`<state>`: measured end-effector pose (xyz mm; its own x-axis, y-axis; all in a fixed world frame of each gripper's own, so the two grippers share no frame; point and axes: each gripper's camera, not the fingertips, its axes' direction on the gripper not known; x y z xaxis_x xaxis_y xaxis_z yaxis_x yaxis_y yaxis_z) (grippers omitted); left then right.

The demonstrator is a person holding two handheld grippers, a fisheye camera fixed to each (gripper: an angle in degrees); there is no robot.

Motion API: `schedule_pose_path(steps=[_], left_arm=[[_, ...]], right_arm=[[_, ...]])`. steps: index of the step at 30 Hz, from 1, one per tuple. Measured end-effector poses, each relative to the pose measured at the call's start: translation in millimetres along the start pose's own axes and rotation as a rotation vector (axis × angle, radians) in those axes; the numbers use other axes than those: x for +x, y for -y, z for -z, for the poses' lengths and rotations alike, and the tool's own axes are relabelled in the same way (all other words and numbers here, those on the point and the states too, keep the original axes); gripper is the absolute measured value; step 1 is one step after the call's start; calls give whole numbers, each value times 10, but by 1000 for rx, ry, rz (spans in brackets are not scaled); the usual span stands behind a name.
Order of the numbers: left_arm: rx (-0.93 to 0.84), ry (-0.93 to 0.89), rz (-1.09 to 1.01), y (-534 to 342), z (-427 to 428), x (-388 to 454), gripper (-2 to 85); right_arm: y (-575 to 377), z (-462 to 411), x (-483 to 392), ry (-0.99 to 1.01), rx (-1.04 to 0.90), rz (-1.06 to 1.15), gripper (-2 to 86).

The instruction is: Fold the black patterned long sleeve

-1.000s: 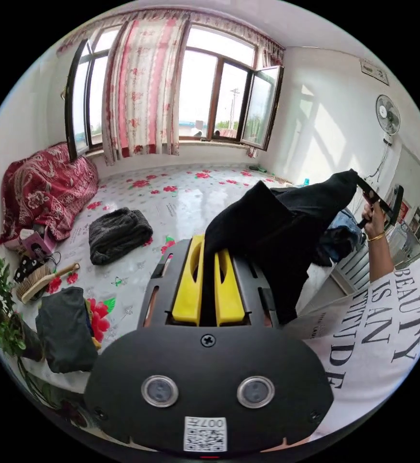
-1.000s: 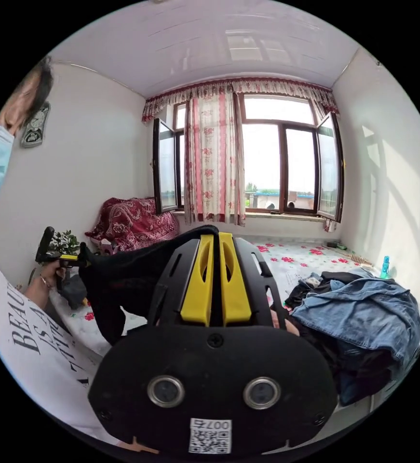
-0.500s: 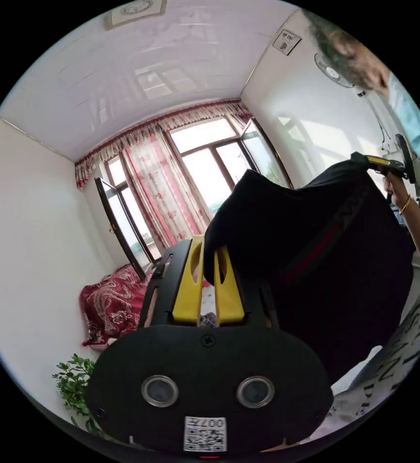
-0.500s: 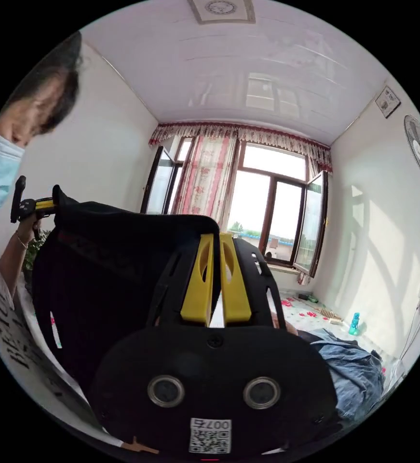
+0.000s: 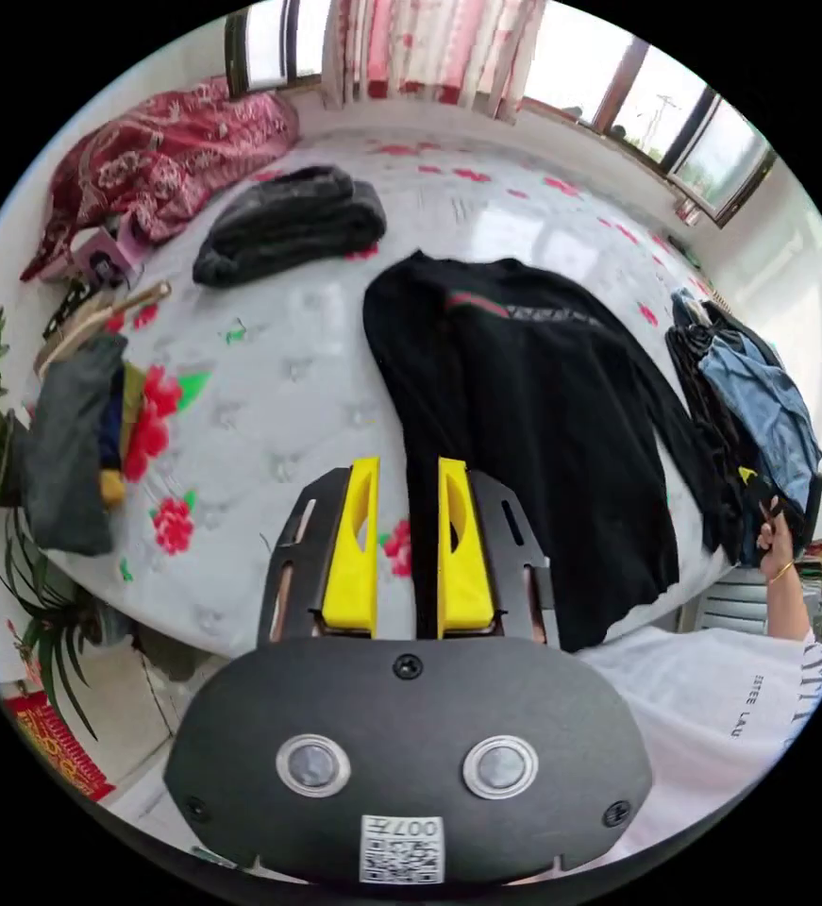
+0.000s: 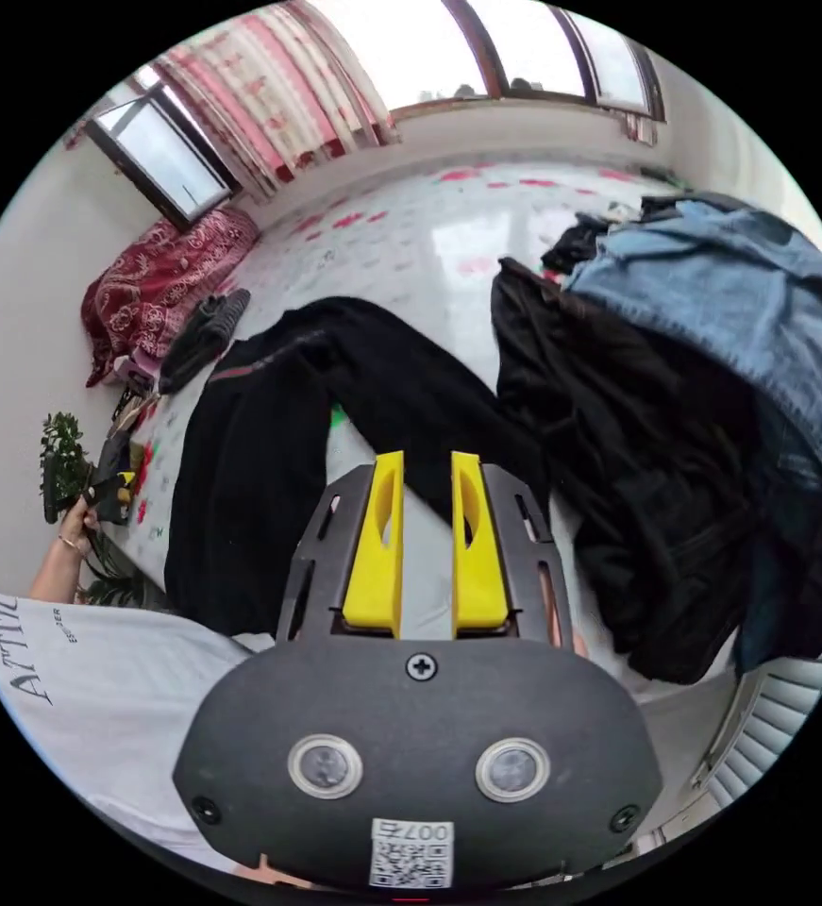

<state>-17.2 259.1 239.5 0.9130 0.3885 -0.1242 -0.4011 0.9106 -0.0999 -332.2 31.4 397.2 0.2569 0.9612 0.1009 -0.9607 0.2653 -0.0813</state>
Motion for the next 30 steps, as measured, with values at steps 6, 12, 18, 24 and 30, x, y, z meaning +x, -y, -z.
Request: schedule_pose_path(steps=[6,12,18,24,30], left_arm=[[-188,46,-33,-462,-1133,254,116],[-317,-66,-32,-259,-1669,33,60],[-215,-75,-72,-311,-957,-683,3],[84,138,219,-255,206,-1904,5],[-51,-77,11,-870,-587,-1278,113]], right_arm=[[-186,-727,249,-192,-219,46,22],[404,-933,577,-228,-367,74,2],[1224,233,968,-329,-127,94,0],[1894,1178,1236,-671,74,88,8],[1549,961,1196,-404,-9,83,23]])
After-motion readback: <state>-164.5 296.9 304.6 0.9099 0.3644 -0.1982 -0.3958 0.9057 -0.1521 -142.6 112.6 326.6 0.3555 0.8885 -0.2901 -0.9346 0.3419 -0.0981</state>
